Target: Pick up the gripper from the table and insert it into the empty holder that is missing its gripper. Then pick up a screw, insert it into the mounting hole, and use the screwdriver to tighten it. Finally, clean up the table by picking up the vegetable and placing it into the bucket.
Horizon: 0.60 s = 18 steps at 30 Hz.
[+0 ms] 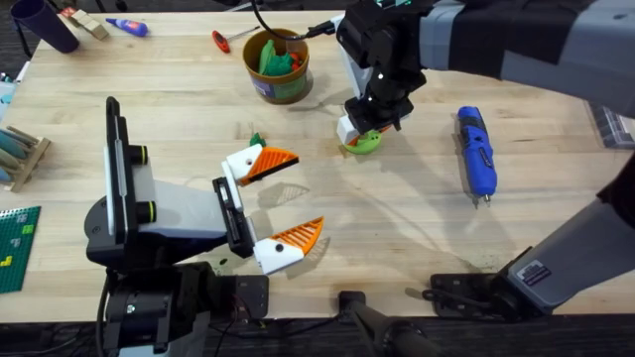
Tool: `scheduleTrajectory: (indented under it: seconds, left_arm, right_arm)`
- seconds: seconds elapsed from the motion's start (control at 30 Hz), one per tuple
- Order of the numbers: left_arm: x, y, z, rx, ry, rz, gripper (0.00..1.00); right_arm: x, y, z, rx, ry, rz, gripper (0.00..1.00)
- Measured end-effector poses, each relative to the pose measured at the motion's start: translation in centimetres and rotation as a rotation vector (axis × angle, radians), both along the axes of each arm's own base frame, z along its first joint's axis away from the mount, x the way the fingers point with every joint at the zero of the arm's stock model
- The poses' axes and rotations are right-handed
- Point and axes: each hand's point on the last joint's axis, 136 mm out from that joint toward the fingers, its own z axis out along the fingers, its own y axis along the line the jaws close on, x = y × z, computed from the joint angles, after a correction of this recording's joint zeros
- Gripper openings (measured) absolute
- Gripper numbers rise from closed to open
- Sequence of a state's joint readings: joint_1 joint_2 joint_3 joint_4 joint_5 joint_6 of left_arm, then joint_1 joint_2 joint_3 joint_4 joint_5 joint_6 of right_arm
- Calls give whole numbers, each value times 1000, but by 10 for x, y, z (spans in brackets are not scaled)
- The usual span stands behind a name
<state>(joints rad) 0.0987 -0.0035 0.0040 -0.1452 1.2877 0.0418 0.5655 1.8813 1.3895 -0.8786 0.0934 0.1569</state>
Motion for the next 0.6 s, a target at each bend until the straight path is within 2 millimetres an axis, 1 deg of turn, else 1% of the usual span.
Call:
scheduleTrajectory:
  seconds: [0.47,0.6]
  left_arm:
    - [0,0,0,-1,4,-3,985]
    - [0,0,0,-1,4,-3,985]
  right_arm:
    - [-5,-3,-1,-10,23,1,538]
    - [-8,-4,3,-19,36,2,538]
